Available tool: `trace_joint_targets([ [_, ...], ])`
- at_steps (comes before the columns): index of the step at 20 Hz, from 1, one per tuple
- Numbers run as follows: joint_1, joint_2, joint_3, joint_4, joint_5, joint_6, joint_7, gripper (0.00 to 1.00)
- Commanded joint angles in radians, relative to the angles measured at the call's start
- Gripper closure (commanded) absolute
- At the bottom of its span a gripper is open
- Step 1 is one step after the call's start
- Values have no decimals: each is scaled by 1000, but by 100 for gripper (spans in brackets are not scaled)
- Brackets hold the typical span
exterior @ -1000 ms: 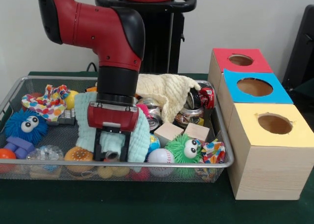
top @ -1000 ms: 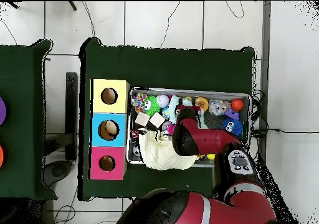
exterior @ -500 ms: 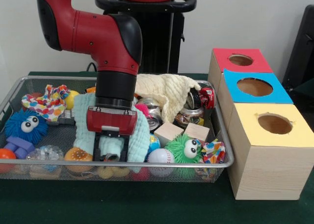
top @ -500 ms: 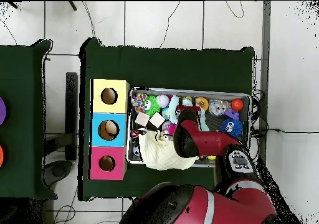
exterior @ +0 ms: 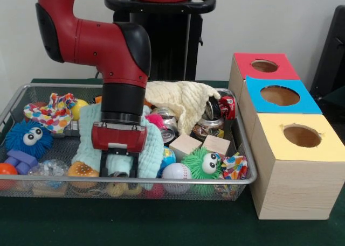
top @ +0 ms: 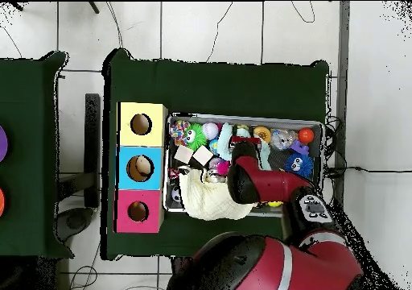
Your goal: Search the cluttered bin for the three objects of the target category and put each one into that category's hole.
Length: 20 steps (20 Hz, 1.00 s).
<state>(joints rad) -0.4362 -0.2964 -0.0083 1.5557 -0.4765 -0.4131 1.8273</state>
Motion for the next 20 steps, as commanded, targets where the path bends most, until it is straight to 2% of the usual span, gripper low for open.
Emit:
trace_joint_targets([
  [1, -30, 86, 113, -27, -81, -55, 147, 0],
  [6, -33, 85, 121, -17, -88, -100, 162, 0],
  [10, -43, 91, 140, -8, -85, -62, 179, 0],
  [14, -97, 135, 210, -13, -105, 45, 187, 0],
  [17, -107, 166, 222, -30, -119, 31, 182, 0],
  [20, -91, 181, 199, -42, -108, 23, 163, 0],
])
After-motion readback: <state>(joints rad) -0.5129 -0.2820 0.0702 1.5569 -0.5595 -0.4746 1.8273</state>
